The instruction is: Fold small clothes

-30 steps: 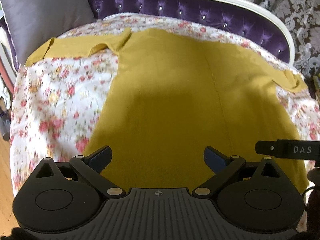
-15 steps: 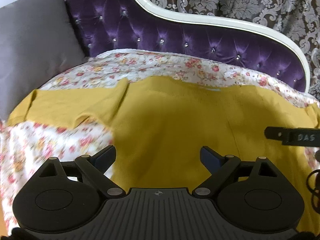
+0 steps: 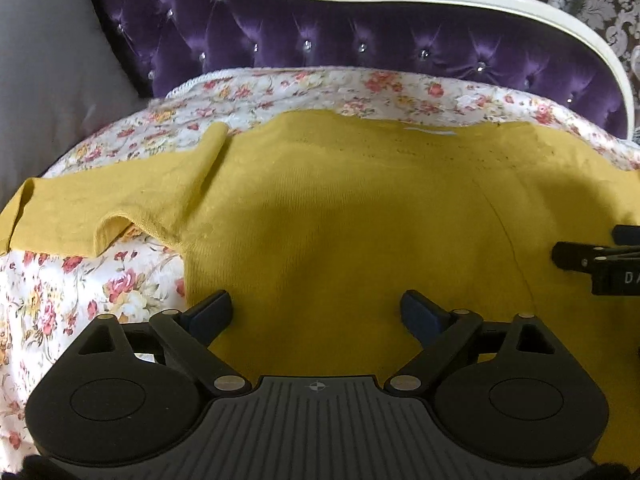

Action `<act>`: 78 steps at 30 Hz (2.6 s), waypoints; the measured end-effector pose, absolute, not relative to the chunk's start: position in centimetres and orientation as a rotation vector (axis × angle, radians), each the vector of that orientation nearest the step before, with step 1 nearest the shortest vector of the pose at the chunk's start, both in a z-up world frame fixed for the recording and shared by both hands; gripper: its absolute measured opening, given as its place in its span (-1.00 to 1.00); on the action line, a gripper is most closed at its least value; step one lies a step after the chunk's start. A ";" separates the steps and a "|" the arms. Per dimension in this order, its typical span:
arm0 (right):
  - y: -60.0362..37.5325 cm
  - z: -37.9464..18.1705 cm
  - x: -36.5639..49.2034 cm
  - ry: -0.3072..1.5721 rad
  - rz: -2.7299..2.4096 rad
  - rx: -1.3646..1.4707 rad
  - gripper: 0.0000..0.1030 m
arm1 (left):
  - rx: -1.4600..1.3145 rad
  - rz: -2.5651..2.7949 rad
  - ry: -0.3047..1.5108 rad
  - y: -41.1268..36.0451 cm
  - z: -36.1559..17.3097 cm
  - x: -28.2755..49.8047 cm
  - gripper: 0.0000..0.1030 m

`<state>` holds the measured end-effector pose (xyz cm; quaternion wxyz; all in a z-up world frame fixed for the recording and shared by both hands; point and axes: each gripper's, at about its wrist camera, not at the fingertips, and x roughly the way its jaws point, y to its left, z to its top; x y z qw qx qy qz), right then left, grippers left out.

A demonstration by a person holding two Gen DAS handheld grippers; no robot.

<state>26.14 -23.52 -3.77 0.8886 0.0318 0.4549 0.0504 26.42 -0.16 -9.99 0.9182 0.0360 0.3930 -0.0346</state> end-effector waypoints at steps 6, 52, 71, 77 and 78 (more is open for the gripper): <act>-23.6 -4.1 26.2 0.924 0.123 0.069 1.00 | 0.074 -0.092 0.814 0.2 -9.9 26.9 0.95; -23.6 -4.2 26.2 0.893 0.140 0.065 1.00 | -0.165 0.131 0.819 25.9 -1.3 36.8 -0.96; -24.1 -3.9 26.1 0.897 0.173 0.089 1.00 | -0.348 -0.736 0.752 -3.3 7.4 35.3 -0.84; -26.4 -2.7 25.6 0.905 0.197 0.179 0.98 | -0.326 -0.610 0.727 -0.8 5.3 33.1 -0.54; -27.0 -2.4 25.5 0.899 0.198 0.210 0.98 | -0.309 -0.565 0.737 -0.1 4.5 32.8 -0.54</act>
